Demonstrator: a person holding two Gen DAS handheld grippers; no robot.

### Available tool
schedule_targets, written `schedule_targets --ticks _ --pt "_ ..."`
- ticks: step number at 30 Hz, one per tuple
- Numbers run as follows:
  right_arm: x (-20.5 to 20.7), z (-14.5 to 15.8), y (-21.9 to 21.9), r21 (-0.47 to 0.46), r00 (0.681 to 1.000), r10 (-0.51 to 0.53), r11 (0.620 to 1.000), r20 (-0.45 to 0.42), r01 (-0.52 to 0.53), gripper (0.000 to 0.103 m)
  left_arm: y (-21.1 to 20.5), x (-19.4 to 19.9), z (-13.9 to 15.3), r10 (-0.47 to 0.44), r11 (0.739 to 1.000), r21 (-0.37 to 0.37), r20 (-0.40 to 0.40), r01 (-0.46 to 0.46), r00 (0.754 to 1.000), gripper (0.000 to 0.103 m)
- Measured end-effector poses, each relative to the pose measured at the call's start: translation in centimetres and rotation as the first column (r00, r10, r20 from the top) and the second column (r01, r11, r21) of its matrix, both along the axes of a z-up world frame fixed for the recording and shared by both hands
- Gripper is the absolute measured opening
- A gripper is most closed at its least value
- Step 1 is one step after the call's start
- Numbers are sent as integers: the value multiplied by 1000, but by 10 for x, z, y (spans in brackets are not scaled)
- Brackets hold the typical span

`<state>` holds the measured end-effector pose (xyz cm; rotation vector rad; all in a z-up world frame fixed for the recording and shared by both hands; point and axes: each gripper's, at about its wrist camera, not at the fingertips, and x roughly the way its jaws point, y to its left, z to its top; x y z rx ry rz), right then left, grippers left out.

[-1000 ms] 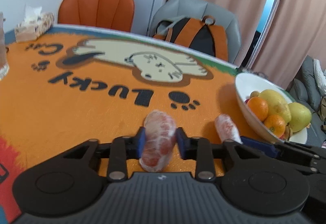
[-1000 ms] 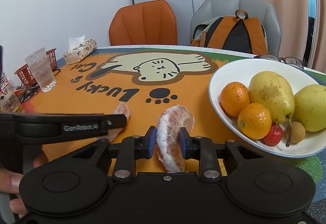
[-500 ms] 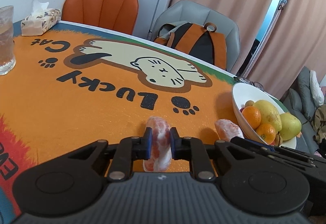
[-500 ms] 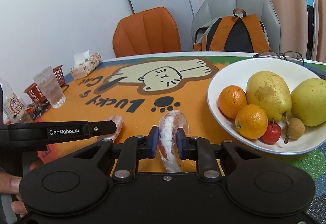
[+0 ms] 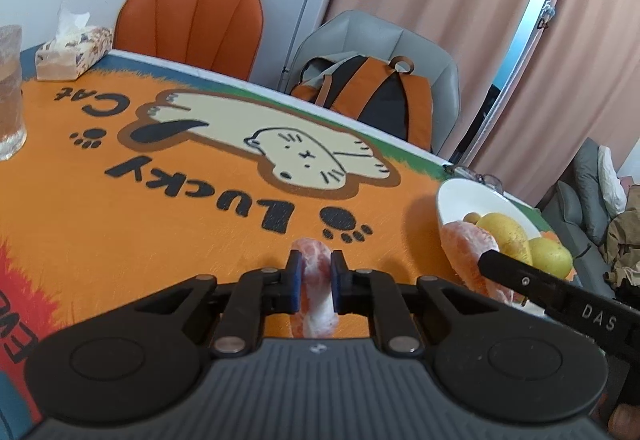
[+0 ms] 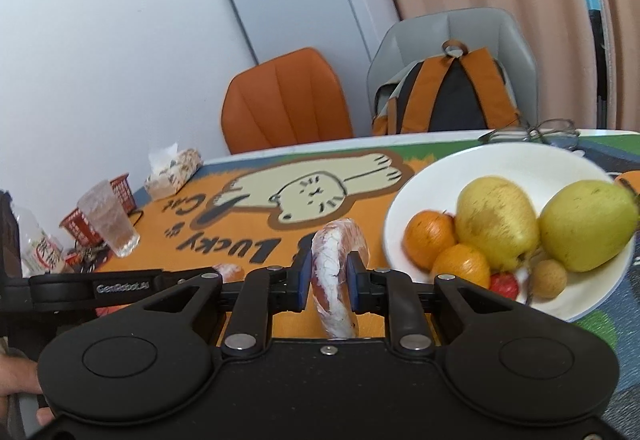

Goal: Organize fruits
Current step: 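Carry both pomelo segments over the white bowl and open both tools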

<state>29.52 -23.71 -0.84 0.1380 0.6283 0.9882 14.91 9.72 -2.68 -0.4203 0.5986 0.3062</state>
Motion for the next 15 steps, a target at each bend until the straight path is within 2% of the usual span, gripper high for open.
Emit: schedule_targets --ticks 15 --pt "45 21 -41 38 989 -147 989 21 146 18 -20 29 34 -69 997 24 68 67 995 13"
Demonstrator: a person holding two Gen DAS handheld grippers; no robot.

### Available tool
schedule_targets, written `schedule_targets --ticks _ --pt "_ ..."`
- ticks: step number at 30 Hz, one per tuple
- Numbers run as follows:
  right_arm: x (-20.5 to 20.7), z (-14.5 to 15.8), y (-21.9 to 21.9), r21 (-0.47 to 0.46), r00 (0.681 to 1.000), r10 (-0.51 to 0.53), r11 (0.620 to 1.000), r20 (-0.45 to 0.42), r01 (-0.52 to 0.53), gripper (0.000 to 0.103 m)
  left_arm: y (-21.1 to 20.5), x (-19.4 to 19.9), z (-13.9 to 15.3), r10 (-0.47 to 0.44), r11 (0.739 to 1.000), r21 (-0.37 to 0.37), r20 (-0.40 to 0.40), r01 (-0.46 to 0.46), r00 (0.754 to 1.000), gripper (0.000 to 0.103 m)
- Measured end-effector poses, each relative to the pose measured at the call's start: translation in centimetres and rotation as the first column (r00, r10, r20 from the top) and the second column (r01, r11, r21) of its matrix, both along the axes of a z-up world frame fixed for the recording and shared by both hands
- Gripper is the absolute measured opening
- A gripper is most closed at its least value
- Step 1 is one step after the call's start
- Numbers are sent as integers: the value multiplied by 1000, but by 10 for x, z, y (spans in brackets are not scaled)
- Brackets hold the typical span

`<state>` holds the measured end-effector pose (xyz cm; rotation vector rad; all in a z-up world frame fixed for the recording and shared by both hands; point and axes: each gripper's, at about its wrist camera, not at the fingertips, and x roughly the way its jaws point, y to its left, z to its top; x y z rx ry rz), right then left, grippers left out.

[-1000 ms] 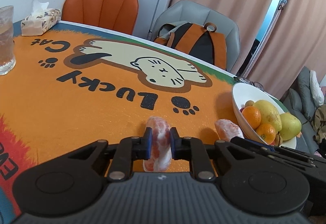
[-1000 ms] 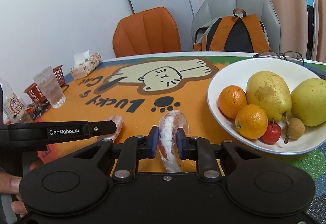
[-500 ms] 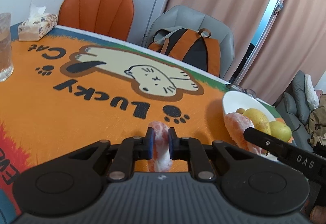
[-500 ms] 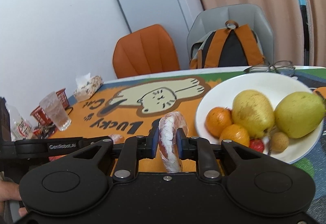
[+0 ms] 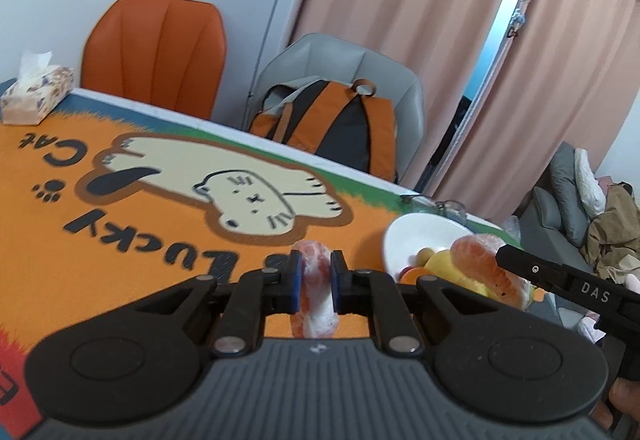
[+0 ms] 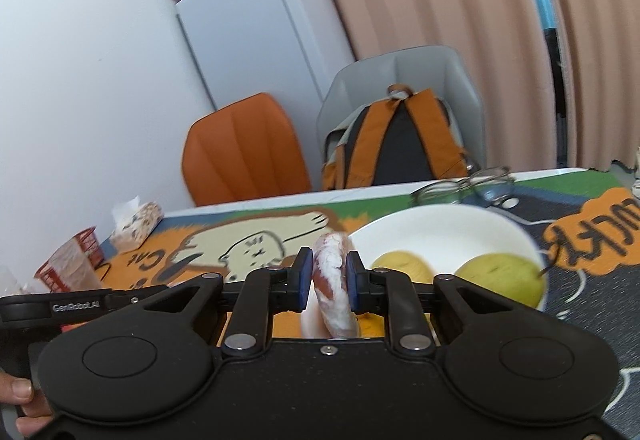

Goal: Organize fruits
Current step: 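Carry both pomelo segments over the white bowl and open both tools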

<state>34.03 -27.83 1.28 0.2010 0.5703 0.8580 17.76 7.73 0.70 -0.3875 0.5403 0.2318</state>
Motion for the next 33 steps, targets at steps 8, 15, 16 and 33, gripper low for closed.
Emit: schedule_targets --ticks 8,15,16,33 --pt "23 -5 -11 11 998 -66 998 -6 66 18 -15 25 7 -41 999 12 13 41 999 13" --pt "39 -12 -22 65 995 -93 993 -31 95 18 -27 46 11 -72 997 20 14 72 997 13" --pt "42 -14 -22 71 995 -86 993 -50 89 21 -29 49 12 -78 997 23 14 78 997 13" --pt "43 -17 -52 91 988 -136 986 -74 142 44 -69 105 17 -172 983 62 9 171 985 13"
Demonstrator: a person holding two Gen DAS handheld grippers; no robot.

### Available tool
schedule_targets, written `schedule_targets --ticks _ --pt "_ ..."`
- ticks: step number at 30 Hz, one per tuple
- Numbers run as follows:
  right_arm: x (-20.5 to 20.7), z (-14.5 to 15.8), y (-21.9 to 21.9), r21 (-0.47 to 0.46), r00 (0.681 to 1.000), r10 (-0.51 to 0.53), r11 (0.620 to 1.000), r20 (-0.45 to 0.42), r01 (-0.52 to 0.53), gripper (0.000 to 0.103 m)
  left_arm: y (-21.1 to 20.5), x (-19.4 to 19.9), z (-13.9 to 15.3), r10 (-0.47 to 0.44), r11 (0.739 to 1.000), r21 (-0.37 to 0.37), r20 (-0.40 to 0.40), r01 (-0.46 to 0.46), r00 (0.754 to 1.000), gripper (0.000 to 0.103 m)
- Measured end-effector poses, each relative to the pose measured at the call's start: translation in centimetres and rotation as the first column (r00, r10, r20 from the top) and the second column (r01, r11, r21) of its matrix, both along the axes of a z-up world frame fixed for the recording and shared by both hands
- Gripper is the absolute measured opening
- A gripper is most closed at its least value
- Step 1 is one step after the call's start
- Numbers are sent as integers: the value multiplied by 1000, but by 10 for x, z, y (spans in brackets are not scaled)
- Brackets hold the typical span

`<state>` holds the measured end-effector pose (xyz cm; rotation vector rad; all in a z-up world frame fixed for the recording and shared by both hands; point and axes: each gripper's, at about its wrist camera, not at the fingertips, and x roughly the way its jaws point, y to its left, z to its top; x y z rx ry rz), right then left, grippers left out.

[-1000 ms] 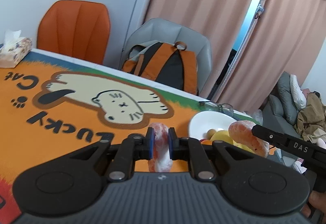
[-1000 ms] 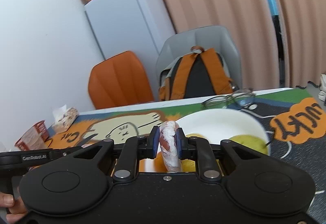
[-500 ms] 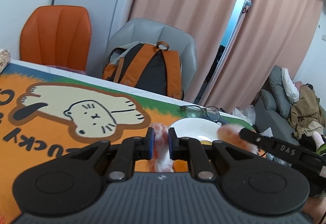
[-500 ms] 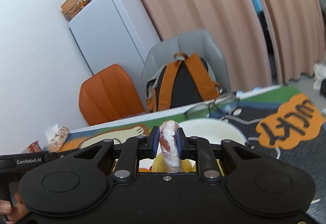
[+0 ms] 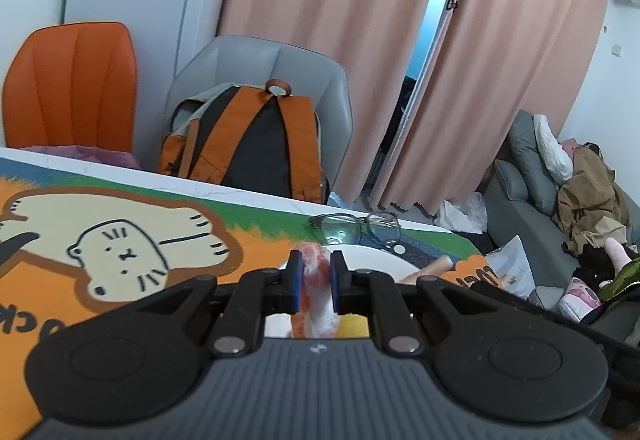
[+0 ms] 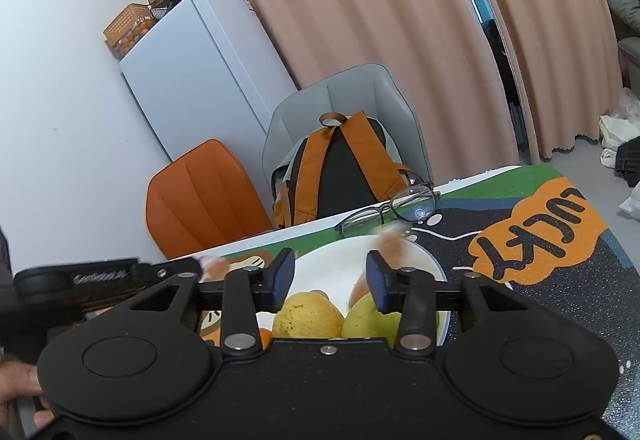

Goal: Organize fruits
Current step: 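Carry both pomelo segments over the white bowl and open both tools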

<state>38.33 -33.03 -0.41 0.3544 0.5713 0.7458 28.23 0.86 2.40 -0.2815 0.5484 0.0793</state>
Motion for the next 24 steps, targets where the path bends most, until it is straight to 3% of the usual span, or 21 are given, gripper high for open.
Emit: schedule_targets --ticks 12,15,18,24 --pt "-3 0 0 -13 1000 2 1000 7 -2 52 -13 31 -17 9 1000 14 -16 -9 1000 13" --pt "-4 0 2 -20 1000 11 1000 11 -11 53 -10 35 -22 24 1000 -20 -22 -25 999 13" --pt "-5 0 3 -22 1000 17 1000 7 -17 53 -11 29 -23 51 999 9 -16 -51 999 17" --pt "-9 3 7 -29 999 31 999 18 -31 54 1 9 -28 70 997 -17 -49 -71 996 19"
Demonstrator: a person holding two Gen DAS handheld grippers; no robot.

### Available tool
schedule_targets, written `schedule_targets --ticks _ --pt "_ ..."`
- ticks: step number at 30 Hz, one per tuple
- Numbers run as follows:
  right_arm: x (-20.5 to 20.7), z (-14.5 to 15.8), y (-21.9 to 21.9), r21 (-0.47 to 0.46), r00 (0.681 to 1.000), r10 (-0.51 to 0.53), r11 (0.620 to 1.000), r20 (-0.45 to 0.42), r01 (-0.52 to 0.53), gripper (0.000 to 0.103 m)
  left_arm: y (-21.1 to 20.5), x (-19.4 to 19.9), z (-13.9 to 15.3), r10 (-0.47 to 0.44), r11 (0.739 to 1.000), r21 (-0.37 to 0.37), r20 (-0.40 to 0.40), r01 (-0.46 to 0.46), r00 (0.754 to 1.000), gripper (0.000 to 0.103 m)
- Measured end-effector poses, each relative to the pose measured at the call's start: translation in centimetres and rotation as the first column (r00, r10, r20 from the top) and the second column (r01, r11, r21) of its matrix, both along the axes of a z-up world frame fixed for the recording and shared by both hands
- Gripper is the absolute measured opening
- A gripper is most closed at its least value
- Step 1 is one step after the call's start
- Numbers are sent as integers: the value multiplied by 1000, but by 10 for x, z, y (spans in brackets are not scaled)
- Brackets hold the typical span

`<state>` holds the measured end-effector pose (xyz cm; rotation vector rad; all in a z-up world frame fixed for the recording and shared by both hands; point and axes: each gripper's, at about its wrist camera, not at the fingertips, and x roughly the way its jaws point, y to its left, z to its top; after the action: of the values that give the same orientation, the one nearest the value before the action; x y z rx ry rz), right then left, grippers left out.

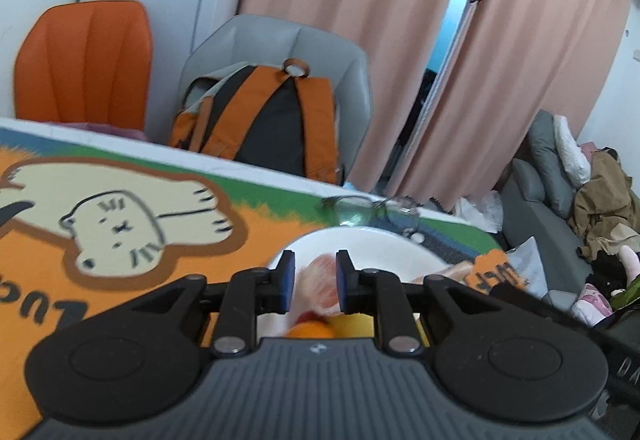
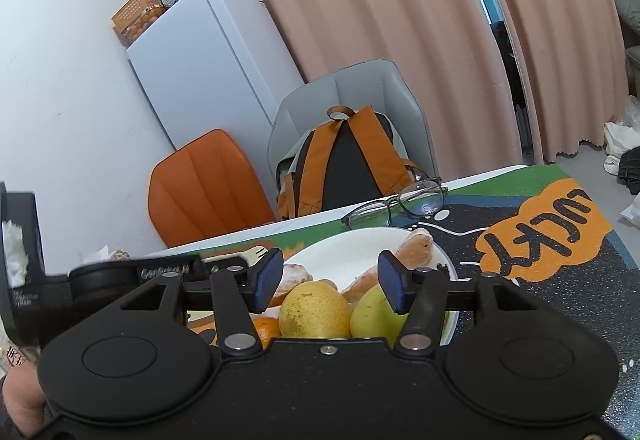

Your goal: Organize fruits

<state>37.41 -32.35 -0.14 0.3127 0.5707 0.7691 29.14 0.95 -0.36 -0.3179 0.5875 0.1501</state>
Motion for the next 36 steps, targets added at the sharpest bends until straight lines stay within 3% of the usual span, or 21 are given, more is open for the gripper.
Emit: schedule_targets --ticks 4,9,20,28,36 --pt "-2 1 3 -9 1000 9 1000 5 -9 56 11 -15 -2 23 1000 -19 -12 -24 1000 20" --pt "-4 -1 7 -27 1000 19 999 -8 -19 56 16 -33 3 32 999 -22 -13 -32 999 30" --pt "-36 9 14 -72 998 55 996 3 -55 69 37 -77 17 79 996 -48 18 -78 997 75" --pt "-58 15 10 -72 999 44 996 0 -44 80 48 -106 21 93 995 -47 13 -93 996 89" --pt "-76 20 3 -81 999 36 996 -3 -36 86 48 -135 28 84 996 -29 15 -84 996 94"
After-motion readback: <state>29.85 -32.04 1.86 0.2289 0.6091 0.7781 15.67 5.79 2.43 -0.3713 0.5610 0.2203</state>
